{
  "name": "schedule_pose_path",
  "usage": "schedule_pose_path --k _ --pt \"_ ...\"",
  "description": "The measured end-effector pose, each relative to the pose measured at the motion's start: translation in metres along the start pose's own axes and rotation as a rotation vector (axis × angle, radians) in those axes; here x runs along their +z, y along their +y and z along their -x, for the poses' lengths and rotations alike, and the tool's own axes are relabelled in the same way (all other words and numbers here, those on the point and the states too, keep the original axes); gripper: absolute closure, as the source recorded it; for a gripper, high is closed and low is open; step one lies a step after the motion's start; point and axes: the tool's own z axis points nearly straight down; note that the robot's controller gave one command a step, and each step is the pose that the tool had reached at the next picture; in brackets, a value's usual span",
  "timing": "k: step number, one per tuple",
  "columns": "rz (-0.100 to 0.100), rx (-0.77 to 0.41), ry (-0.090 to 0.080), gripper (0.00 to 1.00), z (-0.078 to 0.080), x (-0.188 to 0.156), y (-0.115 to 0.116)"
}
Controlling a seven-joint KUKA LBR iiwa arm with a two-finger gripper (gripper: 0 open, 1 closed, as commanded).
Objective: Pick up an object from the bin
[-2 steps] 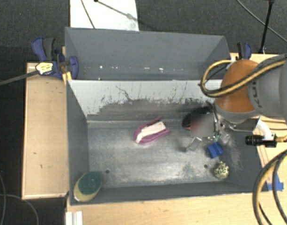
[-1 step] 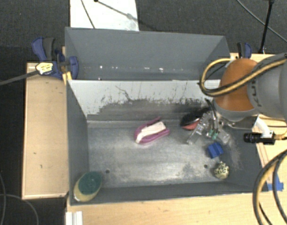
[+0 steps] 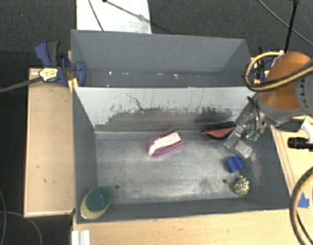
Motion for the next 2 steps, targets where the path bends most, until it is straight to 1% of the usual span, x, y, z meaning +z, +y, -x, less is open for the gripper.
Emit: schedule_pose_path --k 1,2 --pt "0.005 -0.03 -0.004 1.0 -0.026 -0.065 0.011" --pt "0.004 -0.01 -0.005 1.0 -0.026 -0.144 -0.014"
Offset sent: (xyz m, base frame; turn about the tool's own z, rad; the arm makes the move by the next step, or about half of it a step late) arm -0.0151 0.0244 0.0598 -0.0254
